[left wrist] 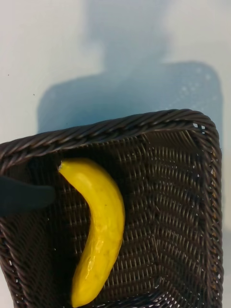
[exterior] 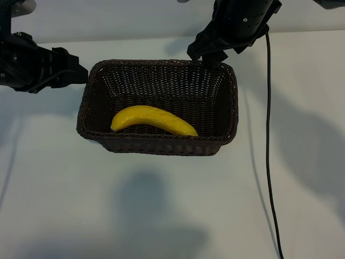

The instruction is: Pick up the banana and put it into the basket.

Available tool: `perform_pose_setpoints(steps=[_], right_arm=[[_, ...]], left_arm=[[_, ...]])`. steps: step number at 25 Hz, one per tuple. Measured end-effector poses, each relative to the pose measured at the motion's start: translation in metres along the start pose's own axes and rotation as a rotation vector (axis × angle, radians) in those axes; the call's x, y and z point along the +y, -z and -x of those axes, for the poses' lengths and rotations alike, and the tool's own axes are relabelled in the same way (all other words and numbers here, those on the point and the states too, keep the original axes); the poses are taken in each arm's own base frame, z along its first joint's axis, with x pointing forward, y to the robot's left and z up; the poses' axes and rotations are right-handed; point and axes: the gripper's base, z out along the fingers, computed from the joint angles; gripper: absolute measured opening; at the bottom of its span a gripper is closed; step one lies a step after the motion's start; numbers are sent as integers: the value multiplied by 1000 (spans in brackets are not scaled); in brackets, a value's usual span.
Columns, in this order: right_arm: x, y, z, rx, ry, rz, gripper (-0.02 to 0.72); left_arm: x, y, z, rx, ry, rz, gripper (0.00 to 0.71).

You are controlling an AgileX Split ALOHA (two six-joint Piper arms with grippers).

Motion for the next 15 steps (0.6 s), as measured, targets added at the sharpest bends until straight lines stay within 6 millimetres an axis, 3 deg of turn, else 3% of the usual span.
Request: perform_pose_setpoints(steps=[15], right_arm=[[0, 0, 0, 0, -1, -2, 598]], left_arm=[[0, 0, 0, 0, 0, 0, 587]])
